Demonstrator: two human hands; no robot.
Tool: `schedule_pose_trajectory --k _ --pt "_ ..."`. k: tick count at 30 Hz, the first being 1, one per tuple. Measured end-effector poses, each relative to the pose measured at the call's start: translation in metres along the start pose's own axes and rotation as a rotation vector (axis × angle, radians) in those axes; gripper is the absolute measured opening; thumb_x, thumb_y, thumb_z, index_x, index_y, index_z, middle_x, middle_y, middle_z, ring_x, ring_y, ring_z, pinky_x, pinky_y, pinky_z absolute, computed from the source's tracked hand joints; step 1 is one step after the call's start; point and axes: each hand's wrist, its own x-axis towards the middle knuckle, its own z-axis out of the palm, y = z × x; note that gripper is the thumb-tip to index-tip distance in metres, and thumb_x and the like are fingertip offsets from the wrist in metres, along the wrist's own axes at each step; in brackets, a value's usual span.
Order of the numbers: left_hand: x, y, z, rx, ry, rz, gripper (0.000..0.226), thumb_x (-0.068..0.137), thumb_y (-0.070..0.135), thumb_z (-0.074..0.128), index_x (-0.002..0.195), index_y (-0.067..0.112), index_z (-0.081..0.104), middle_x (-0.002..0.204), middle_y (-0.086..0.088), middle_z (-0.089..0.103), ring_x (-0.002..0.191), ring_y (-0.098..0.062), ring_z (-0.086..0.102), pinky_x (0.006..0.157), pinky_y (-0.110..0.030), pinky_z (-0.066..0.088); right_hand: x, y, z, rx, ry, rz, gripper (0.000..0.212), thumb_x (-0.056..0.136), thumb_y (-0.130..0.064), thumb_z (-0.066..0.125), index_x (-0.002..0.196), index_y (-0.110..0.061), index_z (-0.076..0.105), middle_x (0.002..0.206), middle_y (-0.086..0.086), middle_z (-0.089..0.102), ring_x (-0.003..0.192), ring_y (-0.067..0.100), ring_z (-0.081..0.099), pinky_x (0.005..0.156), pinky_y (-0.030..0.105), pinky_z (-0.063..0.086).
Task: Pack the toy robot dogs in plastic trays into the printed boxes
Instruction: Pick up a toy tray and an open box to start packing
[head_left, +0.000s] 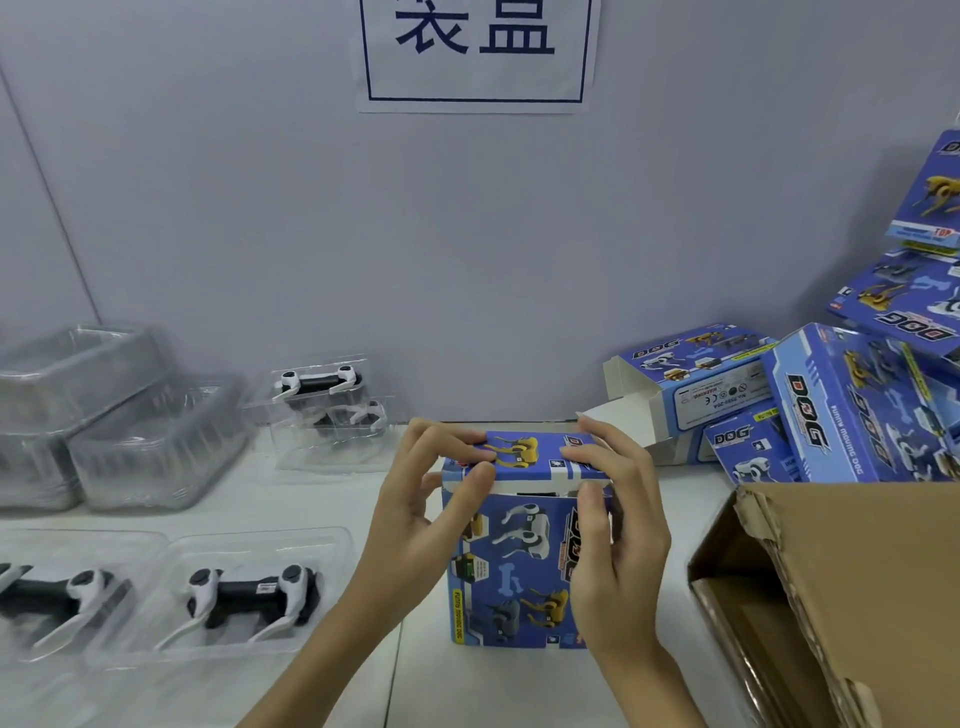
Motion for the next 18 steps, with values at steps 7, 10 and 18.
schedule_pose_trajectory --k 7,10,18 --pt "0.004 0.007 -0.002 0.016 -0.044 -0.025 0.019 0.092 0.046 0.067 0.102 0.029 0.067 0.118 0.002 0.061 0.125 -0.028 0.061 0.074 -0.049 0.064 0.001 0.005 -0.003 0.029 -0.029 0.022 0.025 0.106 -0.024 0.046 0.125 -0.023 0.062 0.139 0.001 0.056 0.135 0.034 0.052 0.075 0.03 0.064" --pt "0.006 0.007 -0.008 -0.058 -0.127 -0.055 0.016 0.093 0.037 0.069 0.101 0.023 0.068 0.125 0.0 0.064 0.13 -0.033 0.058 0.078 -0.059 0.063 0.001 0.004 -0.002 0.057 -0.026 0.043 0.035 0.108 -0.038 0.046 0.124 -0.012 0.062 0.139 0.003 0.055 0.134 0.036 0.053 0.075 0.028 0.063" --pt "0.006 0.003 -0.014 -0.138 -0.202 -0.052 0.026 0.093 0.04 0.077 0.097 0.016 0.067 0.135 -0.008 0.066 0.142 -0.029 0.052 0.078 -0.054 0.064 0.0 0.008 -0.005 -0.155 -0.024 -0.153 0.023 0.108 -0.035 0.052 0.119 -0.019 0.063 0.142 0.008 0.057 0.133 0.031 0.057 0.083 0.026 0.06"
